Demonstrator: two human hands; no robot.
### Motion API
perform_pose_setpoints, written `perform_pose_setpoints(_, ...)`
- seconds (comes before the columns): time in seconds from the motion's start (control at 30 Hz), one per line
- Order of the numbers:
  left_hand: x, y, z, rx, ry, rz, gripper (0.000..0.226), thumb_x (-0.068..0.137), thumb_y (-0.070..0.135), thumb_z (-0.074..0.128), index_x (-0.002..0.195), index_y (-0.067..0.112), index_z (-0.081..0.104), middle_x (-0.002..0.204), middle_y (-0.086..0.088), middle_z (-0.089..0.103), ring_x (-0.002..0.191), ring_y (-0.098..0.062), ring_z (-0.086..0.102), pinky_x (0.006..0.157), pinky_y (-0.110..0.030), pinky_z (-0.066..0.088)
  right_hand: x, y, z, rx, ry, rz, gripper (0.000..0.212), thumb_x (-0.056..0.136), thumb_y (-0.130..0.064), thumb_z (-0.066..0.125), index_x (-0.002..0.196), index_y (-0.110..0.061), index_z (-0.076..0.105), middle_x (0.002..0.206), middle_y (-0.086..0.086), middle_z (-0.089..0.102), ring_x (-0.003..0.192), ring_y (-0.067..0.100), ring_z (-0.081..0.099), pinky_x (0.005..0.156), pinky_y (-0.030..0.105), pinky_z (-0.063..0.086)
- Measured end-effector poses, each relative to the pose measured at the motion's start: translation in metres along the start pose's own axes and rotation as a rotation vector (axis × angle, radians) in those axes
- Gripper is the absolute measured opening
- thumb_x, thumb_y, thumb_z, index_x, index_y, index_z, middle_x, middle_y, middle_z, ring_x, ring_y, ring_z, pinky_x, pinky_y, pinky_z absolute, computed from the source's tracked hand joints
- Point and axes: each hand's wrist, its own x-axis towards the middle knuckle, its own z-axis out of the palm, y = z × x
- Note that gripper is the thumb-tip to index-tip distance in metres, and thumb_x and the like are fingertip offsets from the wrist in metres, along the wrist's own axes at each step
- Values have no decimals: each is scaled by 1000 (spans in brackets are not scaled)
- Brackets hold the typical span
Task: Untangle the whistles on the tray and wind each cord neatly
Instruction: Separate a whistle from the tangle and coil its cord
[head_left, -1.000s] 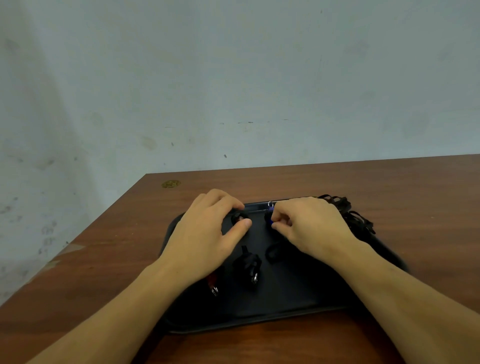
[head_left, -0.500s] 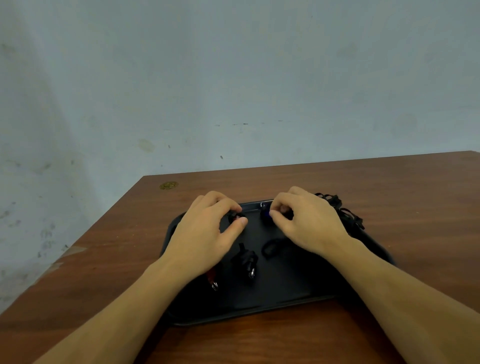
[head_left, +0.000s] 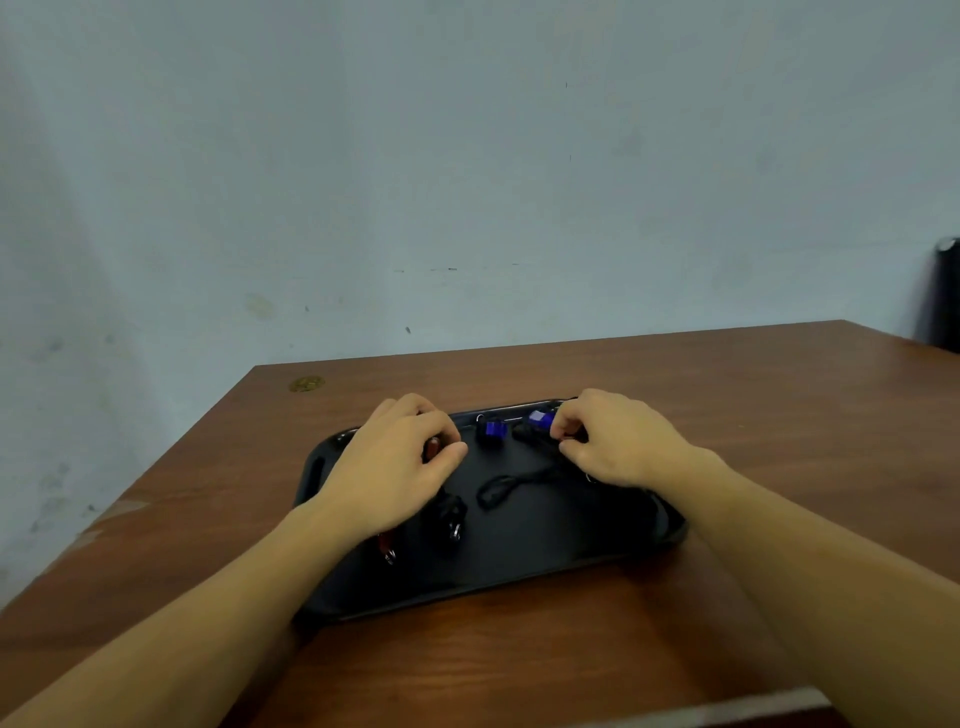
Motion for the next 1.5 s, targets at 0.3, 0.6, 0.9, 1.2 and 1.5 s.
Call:
perform_pose_setpoints(0.3,0,19,-8,1,-50,1,18,95,42,56,98,30,68,113,9,55,107,-14,48,94,-33,42,-4,5,9,-62,-45,50,37,90,-18,59,124,-31,55,126,0,53,105,29,60,81,35,50)
perform_pose_setpoints(0.6,6,52,-11,33,-29,55,18,97,36,55,107,25,67,116,4,59,109,-18,51,93,-34,43,-17,8,-13,568,139,-46,58,84,-11,70,133,-34,50,122,-8,54,85,16,67,72,26,53)
perform_pose_setpoints(0.9,25,92,-2,-29,-35,166,39,93,47,58,126,26,56,124,4,59,114,-14,50,93,-30,42,-23,9,-43,604,-41,-115,80,83,-16,74,147,-38,31,117,-9,59,76,9,69,77,29,56)
perform_pose_setpoints(1.2,32,101,12,51,-160,126,33,88,48,63,112,26,62,105,4,53,102,-19,47,90,-40,46,-26,7,-66,429,-65,-143,98,77,-14,81,148,-45,22,122,-6,53,83,18,72,79,36,59)
perform_pose_setpoints(1.5,32,110,-12,-306,-152,27,34,92,23,56,126,26,61,118,9,67,106,-6,61,90,-24,48,-37,-3,-89,627,62,-217,83,82,-2,70,146,-39,33,120,-6,59,88,26,73,81,43,61)
